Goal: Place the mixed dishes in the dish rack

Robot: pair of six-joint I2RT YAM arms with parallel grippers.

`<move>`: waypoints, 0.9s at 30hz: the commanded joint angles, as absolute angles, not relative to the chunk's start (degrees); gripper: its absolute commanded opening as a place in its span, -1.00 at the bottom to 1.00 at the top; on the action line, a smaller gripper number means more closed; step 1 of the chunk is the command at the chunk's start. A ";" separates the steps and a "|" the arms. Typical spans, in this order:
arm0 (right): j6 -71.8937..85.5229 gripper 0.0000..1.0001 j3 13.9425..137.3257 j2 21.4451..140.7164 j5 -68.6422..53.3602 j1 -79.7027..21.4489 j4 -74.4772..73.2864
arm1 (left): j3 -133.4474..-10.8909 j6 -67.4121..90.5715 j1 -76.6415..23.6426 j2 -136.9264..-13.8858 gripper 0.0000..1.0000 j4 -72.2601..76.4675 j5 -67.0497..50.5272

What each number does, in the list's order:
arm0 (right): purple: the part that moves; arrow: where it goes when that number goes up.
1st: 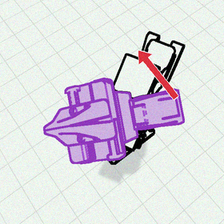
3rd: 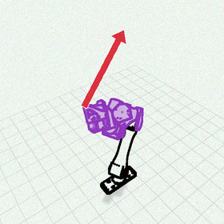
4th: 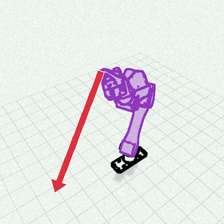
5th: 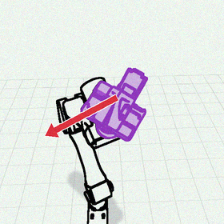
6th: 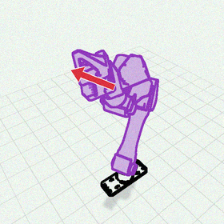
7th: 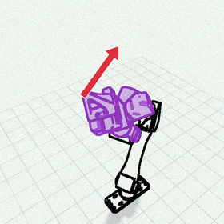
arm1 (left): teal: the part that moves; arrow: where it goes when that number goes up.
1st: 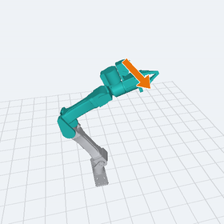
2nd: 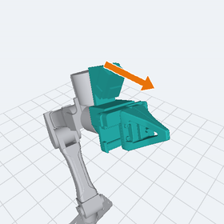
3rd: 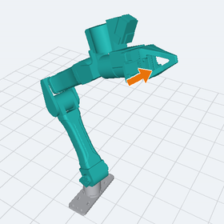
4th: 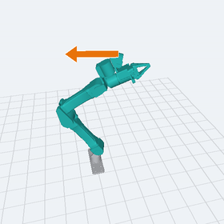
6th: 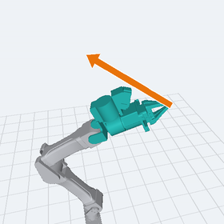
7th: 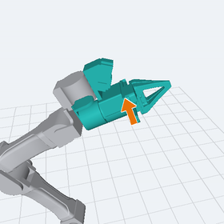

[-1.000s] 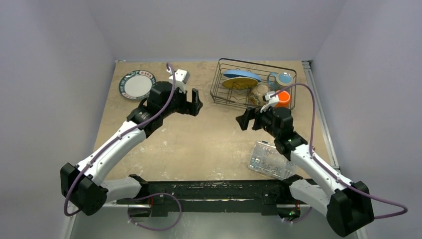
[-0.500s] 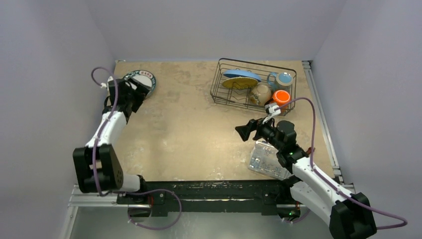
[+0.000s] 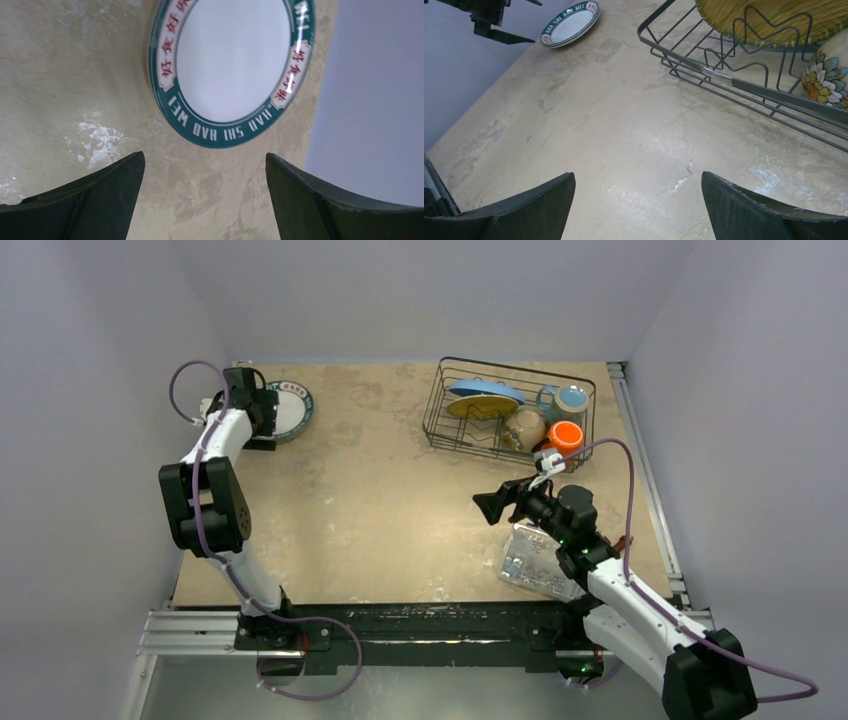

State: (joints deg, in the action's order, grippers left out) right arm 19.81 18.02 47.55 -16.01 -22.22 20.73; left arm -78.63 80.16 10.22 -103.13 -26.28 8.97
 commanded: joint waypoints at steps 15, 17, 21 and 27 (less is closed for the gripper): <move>18.37 0.98 16.87 47.90 -15.03 -22.23 24.93 | -95.56 90.88 10.67 -119.48 0.46 -49.88 21.63; 18.38 0.98 16.87 48.05 -14.97 -22.19 25.03 | -99.13 89.15 10.76 -121.95 0.44 -51.04 20.91; 18.40 0.98 16.87 48.50 -14.88 -22.21 25.25 | -102.24 87.81 10.81 -125.47 0.51 -54.28 20.23; 18.37 0.98 16.96 49.12 -14.69 -22.22 25.46 | -102.69 83.60 10.77 -125.09 0.12 -54.44 21.47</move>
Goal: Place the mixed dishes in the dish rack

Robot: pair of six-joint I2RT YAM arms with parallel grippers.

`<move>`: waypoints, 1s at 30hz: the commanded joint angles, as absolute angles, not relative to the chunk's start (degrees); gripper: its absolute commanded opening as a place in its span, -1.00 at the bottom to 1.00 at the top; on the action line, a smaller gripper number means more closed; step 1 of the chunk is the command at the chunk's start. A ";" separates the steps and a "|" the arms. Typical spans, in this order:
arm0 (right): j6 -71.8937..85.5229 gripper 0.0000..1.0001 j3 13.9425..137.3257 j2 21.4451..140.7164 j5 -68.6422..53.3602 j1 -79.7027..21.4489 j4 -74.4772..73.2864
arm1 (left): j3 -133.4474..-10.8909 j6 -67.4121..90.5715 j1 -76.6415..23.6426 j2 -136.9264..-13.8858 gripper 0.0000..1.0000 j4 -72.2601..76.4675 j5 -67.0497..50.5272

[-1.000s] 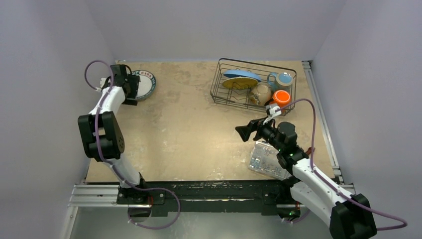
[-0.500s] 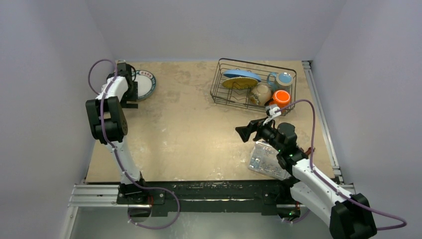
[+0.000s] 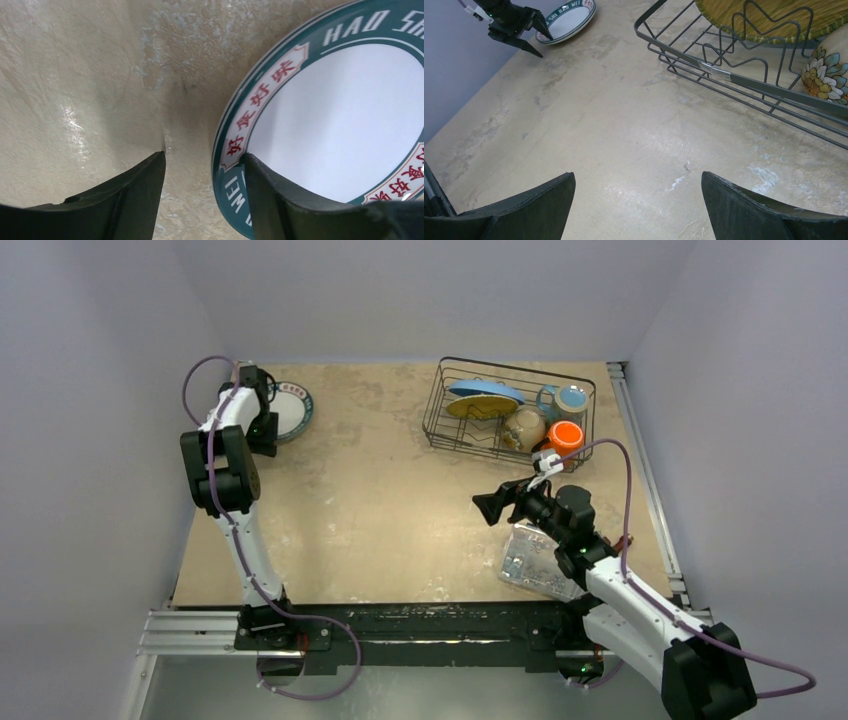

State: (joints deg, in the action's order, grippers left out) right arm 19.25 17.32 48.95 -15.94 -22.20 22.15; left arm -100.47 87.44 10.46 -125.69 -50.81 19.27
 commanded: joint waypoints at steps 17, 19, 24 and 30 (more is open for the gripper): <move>18.61 0.98 16.70 48.13 -14.59 -22.20 25.15 | -102.88 78.81 10.80 -120.04 -0.59 -61.28 22.23; 18.60 0.98 16.69 48.01 -14.68 -22.22 25.03 | -102.80 78.10 10.81 -118.96 -0.67 -61.50 21.96; 18.55 0.98 16.60 47.45 -14.68 -22.19 24.82 | -102.39 77.00 10.75 -116.88 -0.98 -61.30 20.47; 18.58 0.98 16.52 47.29 -14.90 -22.23 24.82 | -97.11 76.19 11.36 -116.39 0.15 -50.84 13.80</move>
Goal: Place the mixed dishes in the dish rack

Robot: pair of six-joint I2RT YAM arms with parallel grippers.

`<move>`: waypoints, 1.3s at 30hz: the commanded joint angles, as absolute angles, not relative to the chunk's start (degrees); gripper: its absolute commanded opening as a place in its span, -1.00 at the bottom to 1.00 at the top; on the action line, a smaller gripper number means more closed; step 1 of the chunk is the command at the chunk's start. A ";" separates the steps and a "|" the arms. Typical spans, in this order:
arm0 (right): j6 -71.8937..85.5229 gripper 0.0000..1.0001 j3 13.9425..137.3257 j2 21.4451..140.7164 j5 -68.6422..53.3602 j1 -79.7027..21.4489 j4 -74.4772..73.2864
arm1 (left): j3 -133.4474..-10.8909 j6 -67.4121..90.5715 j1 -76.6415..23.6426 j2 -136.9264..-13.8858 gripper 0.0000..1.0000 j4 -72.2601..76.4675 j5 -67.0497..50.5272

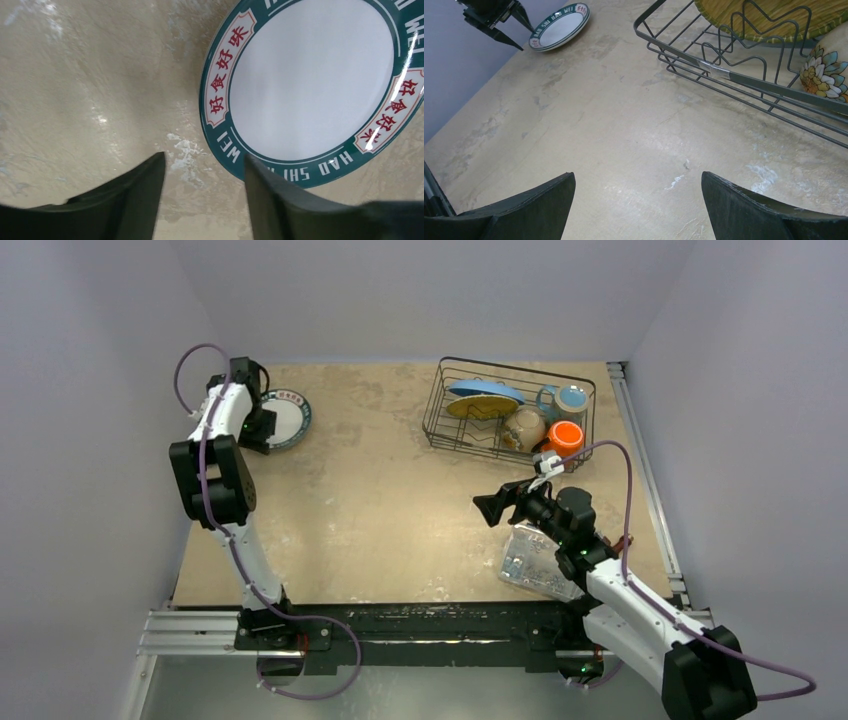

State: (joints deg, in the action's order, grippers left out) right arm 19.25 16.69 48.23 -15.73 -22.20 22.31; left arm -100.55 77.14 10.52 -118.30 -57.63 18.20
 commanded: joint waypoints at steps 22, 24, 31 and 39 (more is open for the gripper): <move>18.56 0.98 16.52 47.72 -14.50 -22.17 25.09 | -93.66 81.73 11.60 -122.03 -0.24 -43.46 13.77; 18.55 0.98 16.37 47.27 -14.35 -22.19 25.01 | -92.59 81.82 11.60 -121.58 -0.35 -42.12 13.21; 18.58 0.98 16.24 46.79 -14.32 -22.23 24.87 | -90.73 80.83 11.64 -119.07 -0.95 -40.38 12.70; 18.57 0.98 16.26 46.56 -14.40 -22.21 24.76 | -92.75 79.94 11.60 -115.11 -1.00 -45.59 10.52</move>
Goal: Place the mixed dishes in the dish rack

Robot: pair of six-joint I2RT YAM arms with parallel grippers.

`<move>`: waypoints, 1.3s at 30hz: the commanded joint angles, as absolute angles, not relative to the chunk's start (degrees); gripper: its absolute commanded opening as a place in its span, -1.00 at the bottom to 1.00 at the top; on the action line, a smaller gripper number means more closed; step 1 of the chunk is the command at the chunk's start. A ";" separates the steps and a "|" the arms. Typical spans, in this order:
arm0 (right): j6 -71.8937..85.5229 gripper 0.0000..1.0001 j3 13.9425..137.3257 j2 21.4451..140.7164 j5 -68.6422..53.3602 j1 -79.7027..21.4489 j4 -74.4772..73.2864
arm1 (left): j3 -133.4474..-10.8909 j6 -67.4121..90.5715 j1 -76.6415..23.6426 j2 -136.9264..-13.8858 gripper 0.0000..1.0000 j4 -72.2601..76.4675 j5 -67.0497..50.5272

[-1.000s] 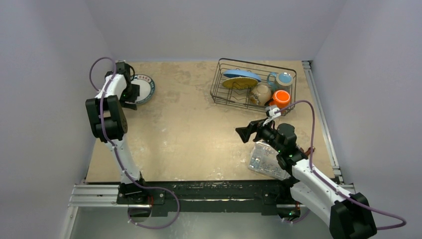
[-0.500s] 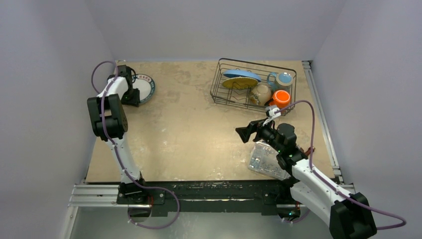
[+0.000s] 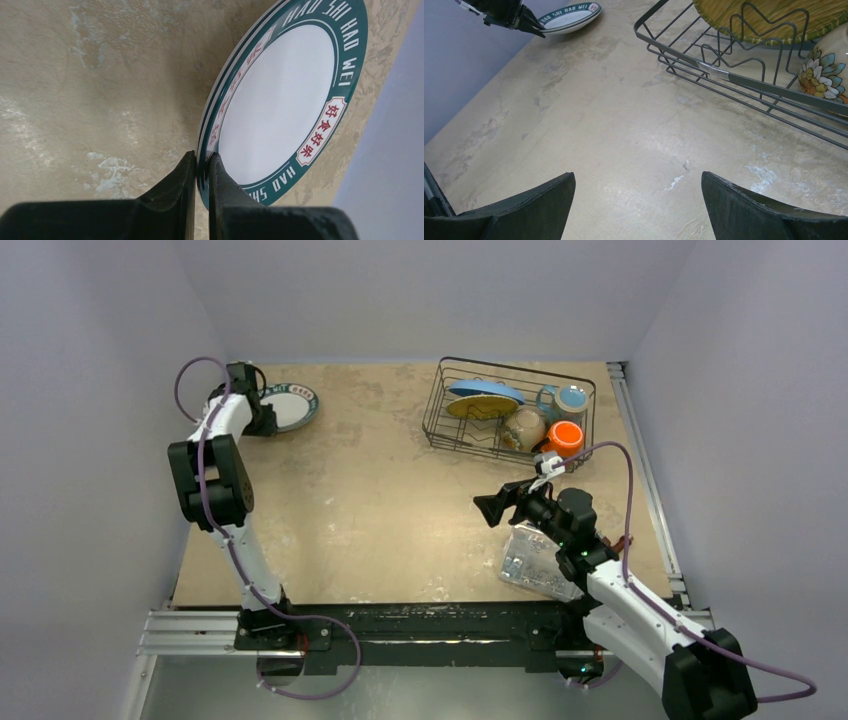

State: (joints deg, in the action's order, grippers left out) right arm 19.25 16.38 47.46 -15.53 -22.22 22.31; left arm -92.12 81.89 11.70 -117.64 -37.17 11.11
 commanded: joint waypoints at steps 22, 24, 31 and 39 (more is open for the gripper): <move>18.80 0.98 16.13 46.92 -14.77 -22.24 24.98 | -71.28 72.96 7.26 -98.78 -1.00 -50.01 9.94; 18.72 0.98 16.17 46.85 -14.77 -22.20 25.05 | -69.98 72.60 7.22 -98.46 -1.00 -49.93 9.21; 18.72 0.98 16.08 46.89 -14.99 -22.27 25.12 | -65.38 73.08 7.25 -98.96 -0.90 -47.28 6.41; 18.72 0.98 16.23 47.84 -15.73 -22.18 25.75 | -63.62 72.19 7.23 -95.57 -0.72 -47.00 6.42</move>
